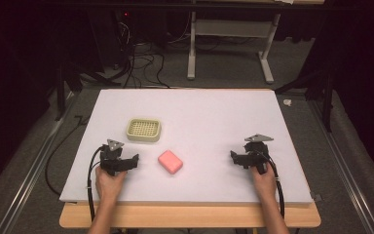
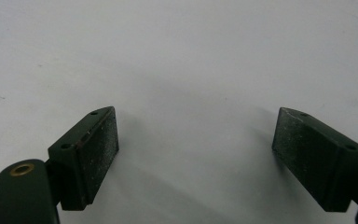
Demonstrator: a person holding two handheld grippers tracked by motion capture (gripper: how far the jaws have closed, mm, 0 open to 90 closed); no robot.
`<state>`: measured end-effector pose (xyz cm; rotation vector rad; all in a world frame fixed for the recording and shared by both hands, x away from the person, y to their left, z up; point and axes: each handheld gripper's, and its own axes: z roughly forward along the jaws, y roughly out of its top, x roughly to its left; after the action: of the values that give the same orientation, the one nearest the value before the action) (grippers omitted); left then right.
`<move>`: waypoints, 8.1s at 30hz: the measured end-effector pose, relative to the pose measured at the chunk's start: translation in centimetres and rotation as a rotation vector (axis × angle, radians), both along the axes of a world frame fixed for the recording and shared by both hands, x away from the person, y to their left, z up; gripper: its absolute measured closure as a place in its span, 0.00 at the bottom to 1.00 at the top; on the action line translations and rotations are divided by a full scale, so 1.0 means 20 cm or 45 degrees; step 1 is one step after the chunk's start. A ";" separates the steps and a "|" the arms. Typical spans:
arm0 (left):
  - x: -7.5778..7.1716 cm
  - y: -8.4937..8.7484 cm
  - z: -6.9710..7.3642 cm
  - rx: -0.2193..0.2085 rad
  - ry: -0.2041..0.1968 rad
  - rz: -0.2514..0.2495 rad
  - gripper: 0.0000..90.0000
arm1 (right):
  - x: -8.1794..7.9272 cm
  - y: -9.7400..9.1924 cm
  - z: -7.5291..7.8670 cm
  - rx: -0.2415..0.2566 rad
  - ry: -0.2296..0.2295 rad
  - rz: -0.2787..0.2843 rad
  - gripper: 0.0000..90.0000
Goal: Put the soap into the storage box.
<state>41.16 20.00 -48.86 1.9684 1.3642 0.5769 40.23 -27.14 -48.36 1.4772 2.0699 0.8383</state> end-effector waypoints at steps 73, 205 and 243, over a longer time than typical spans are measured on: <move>-0.09 -0.61 0.07 0.002 0.048 -0.471 0.01 | 0.00 0.00 0.00 -0.003 -0.002 0.001 0.17; 0.13 -0.23 0.32 0.035 -0.007 -0.164 0.16 | 0.00 0.00 0.00 -0.004 -0.003 0.003 0.17; 0.39 -0.25 0.20 -0.014 0.100 0.000 0.15 | 0.00 0.00 0.00 -0.007 -0.005 0.003 0.16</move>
<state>48.98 15.04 -44.83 2.0016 1.4117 0.4956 40.22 -27.14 -48.36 1.4691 2.0701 0.8357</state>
